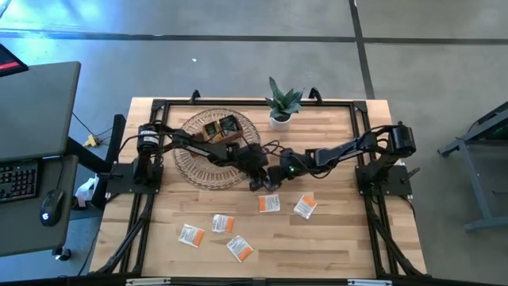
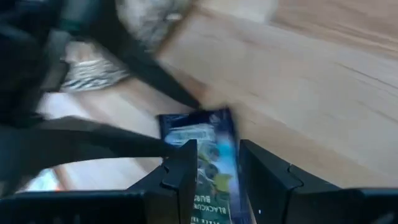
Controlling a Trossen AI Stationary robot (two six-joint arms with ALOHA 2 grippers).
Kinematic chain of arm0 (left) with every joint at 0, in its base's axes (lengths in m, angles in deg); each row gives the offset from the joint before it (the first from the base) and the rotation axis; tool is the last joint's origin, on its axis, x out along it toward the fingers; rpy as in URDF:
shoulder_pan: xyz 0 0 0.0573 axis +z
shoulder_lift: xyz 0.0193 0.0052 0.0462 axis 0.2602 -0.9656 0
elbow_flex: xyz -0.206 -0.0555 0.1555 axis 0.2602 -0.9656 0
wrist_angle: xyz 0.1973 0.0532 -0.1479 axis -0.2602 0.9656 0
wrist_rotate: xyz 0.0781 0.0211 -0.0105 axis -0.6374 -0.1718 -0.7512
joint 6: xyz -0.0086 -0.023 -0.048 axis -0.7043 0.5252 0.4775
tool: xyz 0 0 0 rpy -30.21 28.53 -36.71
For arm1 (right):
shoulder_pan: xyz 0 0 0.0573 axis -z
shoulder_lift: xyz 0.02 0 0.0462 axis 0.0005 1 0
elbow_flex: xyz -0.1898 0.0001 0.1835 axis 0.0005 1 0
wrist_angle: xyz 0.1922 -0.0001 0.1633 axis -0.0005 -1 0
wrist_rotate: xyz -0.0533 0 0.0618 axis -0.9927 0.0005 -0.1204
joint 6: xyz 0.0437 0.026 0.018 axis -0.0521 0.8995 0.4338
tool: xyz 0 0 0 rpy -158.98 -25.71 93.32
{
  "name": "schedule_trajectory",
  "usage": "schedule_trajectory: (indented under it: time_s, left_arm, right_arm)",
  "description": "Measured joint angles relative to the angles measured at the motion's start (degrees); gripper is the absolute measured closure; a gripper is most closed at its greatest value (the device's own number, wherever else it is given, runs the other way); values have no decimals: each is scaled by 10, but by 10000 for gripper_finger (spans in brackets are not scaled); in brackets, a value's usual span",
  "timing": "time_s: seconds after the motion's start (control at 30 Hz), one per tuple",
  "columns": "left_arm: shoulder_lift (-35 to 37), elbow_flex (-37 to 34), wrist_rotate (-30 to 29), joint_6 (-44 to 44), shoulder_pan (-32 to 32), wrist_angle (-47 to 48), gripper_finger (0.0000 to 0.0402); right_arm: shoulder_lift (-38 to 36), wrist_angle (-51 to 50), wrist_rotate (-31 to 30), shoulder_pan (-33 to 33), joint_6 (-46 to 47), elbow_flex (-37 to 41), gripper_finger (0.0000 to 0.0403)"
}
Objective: Pick & Place Tea
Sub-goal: Put the black tea bag into the right section of the wooden organizer
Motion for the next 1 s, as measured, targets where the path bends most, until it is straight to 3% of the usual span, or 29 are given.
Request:
schedule_trajectory:
  time_s: [0.1,0.33,0.53,0.73,0.87,1.0]
  left_arm:
    - [0,0,3,-20,0,-1,259]
    - [27,1,-29,-32,1,30,259]
    - [25,0,-46,-36,2,53,259]
    - [26,0,-46,-29,2,51,259]
    - [26,0,-46,-15,2,50,259]
    - [26,0,-46,7,2,50,259]
  right_arm:
    - [-4,11,11,0,-31,0,286]
    - [-72,-66,2,-23,-64,-1,301]
    - [-82,-41,-61,-114,-220,-2,314]
    - [-43,-6,-184,-173,-424,-2,288]
    - [-14,-9,-185,-176,-517,-2,259]
    - [11,4,-158,-166,-552,-2,230]
